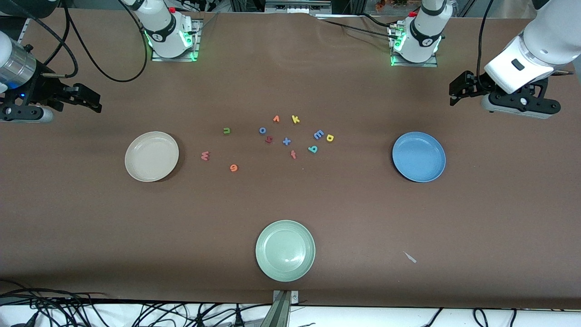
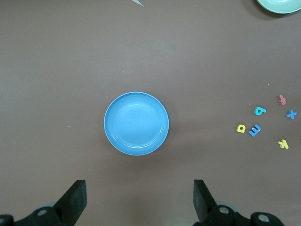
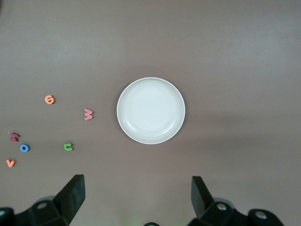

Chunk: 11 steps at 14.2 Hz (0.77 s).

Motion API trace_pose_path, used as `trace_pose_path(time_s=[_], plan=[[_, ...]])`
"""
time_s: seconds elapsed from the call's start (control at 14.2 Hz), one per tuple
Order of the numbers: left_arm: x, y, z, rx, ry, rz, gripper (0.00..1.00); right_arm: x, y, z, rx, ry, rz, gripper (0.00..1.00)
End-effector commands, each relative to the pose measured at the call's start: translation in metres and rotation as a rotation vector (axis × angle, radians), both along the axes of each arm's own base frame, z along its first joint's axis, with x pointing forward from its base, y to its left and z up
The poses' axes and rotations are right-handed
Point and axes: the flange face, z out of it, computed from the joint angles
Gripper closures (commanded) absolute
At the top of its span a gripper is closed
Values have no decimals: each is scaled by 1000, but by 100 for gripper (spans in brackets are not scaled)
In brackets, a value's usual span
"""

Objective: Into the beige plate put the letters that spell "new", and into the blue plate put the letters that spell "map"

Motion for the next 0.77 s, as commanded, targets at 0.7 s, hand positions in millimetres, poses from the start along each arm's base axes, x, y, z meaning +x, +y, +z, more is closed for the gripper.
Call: trace_pose_path(time_s=[0.7], plan=[[2,-2,6,-14,6,-12,0,-3,-3,5,5,9,-7,0]])
